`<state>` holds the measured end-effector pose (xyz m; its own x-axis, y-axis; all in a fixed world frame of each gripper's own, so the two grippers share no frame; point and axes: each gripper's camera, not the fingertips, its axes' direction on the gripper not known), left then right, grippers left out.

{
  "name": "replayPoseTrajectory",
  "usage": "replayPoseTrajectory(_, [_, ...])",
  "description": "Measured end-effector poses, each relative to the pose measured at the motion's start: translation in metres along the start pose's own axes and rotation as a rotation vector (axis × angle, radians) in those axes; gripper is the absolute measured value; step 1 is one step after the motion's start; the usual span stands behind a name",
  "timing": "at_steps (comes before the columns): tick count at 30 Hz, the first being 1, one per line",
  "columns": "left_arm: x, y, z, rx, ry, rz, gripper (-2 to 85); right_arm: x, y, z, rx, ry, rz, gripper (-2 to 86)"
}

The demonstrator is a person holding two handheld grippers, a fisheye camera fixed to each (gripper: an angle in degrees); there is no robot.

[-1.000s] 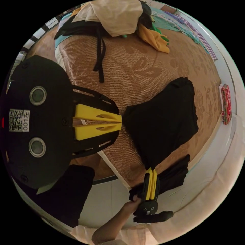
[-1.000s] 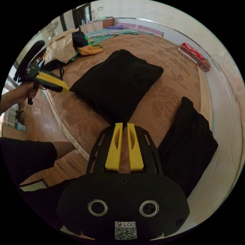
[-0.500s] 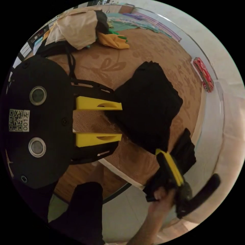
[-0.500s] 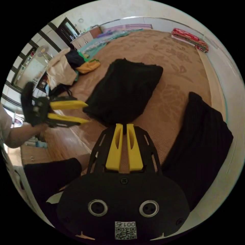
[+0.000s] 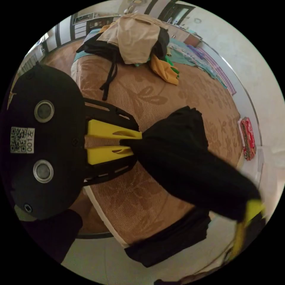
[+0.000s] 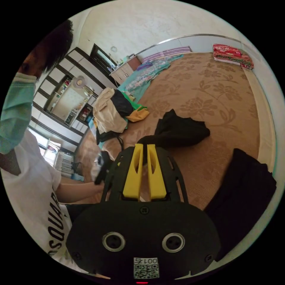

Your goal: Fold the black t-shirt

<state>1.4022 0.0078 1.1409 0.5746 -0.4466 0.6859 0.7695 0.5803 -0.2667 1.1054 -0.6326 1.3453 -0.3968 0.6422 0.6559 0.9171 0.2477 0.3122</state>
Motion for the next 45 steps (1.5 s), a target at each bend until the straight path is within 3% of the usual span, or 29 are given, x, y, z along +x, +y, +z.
replayPoseTrajectory(8, [-0.015,-0.019,-0.075,0.049,0.238,0.201,0.5,0.040,0.051,-0.028,-0.171,-0.077,0.121,1.5])
replayPoseTrajectory(13, [-0.016,-0.111,-0.084,0.158,0.112,0.265,0.4,0.072,0.000,-0.054,-0.007,0.010,0.017,1.5])
replayPoseTrajectory(18, [-0.029,-0.222,-0.120,0.312,0.092,0.252,0.4,0.080,-0.095,-0.138,0.250,0.178,-0.139,1.4])
replayPoseTrajectory(25, [0.022,-0.273,-0.154,0.412,0.083,0.278,0.3,0.058,-0.092,-0.193,0.300,0.386,-0.248,1.5])
replayPoseTrajectory(30, [0.095,-0.243,-0.107,0.354,0.055,0.320,0.6,0.087,-0.027,-0.177,0.167,0.335,-0.174,1.6])
replayPoseTrajectory(33, [0.144,-0.204,-0.046,0.211,0.084,0.344,0.7,0.105,0.032,-0.132,0.002,0.292,-0.104,1.6])
replayPoseTrajectory(35, [0.179,-0.164,0.005,0.005,0.137,0.356,0.8,0.106,0.071,-0.099,-0.129,0.267,-0.076,1.6])
replayPoseTrajectory(38, [0.214,-0.122,0.028,-0.146,0.176,0.382,0.8,0.096,0.125,-0.069,-0.268,0.172,-0.012,1.6])
replayPoseTrajectory(42, [0.241,-0.135,0.024,-0.107,0.171,0.414,0.6,0.093,0.142,-0.081,-0.244,0.160,-0.022,1.6])
replayPoseTrajectory(45, [0.258,-0.201,0.016,0.034,0.125,0.454,0.6,0.115,0.106,-0.111,-0.151,0.255,-0.067,1.6])
